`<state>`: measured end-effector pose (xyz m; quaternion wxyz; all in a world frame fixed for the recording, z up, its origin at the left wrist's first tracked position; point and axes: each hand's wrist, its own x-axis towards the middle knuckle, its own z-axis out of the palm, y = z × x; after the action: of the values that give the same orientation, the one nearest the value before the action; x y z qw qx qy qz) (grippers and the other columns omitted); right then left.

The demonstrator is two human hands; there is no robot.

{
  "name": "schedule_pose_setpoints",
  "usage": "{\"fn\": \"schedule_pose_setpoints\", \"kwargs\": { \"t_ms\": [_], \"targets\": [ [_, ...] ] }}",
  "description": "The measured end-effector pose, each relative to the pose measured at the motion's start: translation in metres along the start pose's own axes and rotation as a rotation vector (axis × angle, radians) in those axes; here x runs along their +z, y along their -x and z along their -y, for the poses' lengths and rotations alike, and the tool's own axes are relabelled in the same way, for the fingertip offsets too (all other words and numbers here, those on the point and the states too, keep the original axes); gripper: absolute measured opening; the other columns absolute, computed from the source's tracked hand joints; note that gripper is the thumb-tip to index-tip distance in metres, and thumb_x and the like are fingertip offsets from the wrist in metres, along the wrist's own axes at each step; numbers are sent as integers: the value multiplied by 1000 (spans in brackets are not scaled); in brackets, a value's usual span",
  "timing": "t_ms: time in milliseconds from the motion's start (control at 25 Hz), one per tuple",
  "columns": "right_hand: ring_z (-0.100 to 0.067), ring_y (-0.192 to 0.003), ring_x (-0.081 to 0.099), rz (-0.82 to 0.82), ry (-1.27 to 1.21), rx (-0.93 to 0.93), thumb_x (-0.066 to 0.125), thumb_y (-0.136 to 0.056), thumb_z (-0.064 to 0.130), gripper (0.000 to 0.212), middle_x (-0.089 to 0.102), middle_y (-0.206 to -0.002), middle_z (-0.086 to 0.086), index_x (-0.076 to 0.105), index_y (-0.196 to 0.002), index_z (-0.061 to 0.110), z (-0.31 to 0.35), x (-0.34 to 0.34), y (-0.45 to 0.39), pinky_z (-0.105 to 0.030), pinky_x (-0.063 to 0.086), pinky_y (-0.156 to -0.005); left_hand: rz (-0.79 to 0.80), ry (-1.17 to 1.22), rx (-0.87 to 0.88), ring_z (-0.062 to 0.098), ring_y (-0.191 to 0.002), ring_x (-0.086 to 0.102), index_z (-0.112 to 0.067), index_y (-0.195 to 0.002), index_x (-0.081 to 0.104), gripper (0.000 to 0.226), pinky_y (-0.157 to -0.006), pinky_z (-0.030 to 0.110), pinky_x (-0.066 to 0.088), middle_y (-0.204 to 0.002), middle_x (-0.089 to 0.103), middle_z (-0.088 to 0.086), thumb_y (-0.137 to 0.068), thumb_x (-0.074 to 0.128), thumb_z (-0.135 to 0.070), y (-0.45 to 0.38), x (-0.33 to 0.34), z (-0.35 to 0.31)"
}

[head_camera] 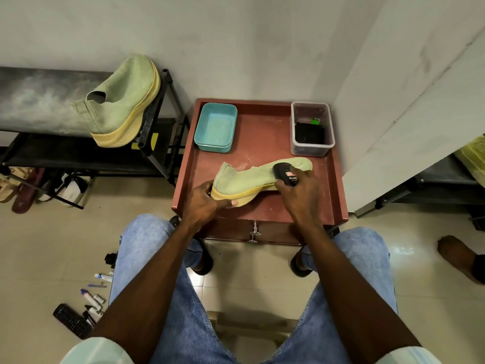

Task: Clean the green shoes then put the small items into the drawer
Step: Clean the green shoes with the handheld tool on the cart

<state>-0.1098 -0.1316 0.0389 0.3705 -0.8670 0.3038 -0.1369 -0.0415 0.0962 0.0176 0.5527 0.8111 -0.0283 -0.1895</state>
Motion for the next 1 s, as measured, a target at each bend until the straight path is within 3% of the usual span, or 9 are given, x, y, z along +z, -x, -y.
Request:
{"fn": "schedule_pose_setpoints", "kwargs": {
  "t_ms": [160, 240, 360, 400, 560, 760, 840, 920, 1000],
  "targets": [
    [-20, -95, 59, 340, -209, -345, 79, -67, 29, 56, 63, -104, -9, 68, -119, 11, 46, 36, 53, -29, 48, -82, 3, -5, 12, 14, -84, 70, -10, -114, 66, 52, -69, 20, 54, -95, 73, -3, -66, 86, -11, 2, 1, -1],
    [-22, -97, 58, 274, -134, -323, 75, -66, 35, 60, 62, -107, -11, 68, -120, 11, 35, 29, 31, -30, 48, -82, -1, 4, 21, 9, -83, 68, -12, -114, 64, 56, -67, 16, 52, -97, 71, -6, -64, 89, -13, 3, 0, -3],
    [-30, -97, 57, 7, 39, -58, 73, -71, 35, 55, 61, -105, -16, 67, -121, 13, 4, 6, -6, -37, 50, -78, 11, -14, 38, 9, -95, 67, -12, -122, 62, 72, -77, 18, 54, -107, 70, -6, -57, 93, -19, 2, 1, -4],
    [-29, -98, 57, -2, 13, -61, 74, -72, 33, 54, 62, -105, -15, 67, -122, 13, 5, 8, -4, -36, 50, -79, 10, -18, 30, 9, -97, 67, -12, -123, 62, 74, -78, 18, 54, -108, 70, -6, -56, 93, -20, 0, 0, -3],
    [-27, -101, 56, 250, 7, -357, 69, -71, 37, 57, 61, -110, -12, 65, -123, 12, 24, 34, 32, -36, 49, -85, -11, -94, 38, 10, -97, 67, -21, -125, 60, 82, -82, 24, 54, -110, 70, -8, -51, 93, -33, -1, 1, 1],
    [-32, -102, 56, 36, 91, -28, 70, -76, 36, 58, 60, -113, -16, 61, -129, 12, -5, 17, 5, -45, 51, -85, -105, -301, 70, 22, -116, 56, -14, -136, 47, 74, -87, 23, 43, -127, 59, 3, -71, 82, -21, -2, 5, 6],
    [-32, -102, 56, 36, 75, -137, 72, -77, 34, 58, 60, -113, -16, 60, -129, 11, 6, 26, 17, -43, 51, -85, -186, -429, 63, 26, -138, 36, -9, -147, 33, 81, -108, 32, 35, -149, 39, 12, -78, 75, -17, 0, 9, 2],
    [-32, -102, 55, 116, 172, -336, 72, -77, 34, 57, 61, -114, -15, 59, -129, 13, 7, 39, 32, -40, 49, -85, -279, -558, 253, 29, -141, 30, -7, -146, 36, 71, -114, 40, 30, -152, 34, 16, -82, 66, -11, 5, 18, -5],
    [-34, -102, 56, 76, 267, -339, 72, -78, 36, 58, 60, -115, -16, 58, -129, 13, -4, 38, 26, -41, 47, -86, -276, -680, 552, 31, -130, 44, -3, -133, 53, 53, -111, 43, 34, -137, 52, 16, -81, 64, -8, 6, 28, -9]
  ]
}}
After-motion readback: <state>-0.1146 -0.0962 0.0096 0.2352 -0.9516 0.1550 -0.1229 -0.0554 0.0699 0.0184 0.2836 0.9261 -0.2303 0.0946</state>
